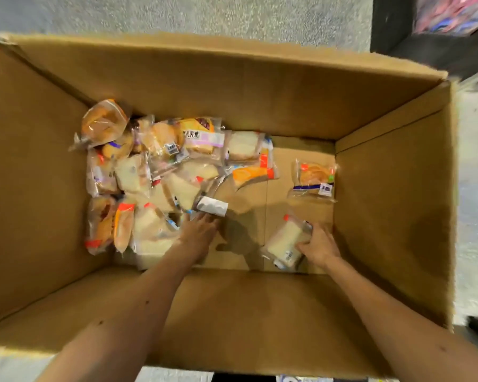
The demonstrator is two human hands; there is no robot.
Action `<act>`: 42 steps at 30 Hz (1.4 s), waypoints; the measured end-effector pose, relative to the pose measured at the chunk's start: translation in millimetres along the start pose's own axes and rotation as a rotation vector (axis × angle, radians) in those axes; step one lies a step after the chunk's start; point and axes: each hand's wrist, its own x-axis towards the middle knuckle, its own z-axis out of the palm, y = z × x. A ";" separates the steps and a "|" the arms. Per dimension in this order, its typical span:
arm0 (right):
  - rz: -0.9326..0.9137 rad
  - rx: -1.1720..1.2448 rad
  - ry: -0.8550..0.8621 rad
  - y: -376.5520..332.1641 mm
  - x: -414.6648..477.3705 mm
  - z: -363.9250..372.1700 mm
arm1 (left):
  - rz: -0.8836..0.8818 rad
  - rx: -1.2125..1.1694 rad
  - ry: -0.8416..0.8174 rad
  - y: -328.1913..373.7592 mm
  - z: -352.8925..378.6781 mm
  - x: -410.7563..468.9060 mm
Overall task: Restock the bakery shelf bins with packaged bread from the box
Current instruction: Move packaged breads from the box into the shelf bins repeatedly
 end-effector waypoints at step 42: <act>0.238 0.885 0.124 -56.7 87.0 -49.7 | -0.433 -0.617 0.386 -72.3 -146.1 77.6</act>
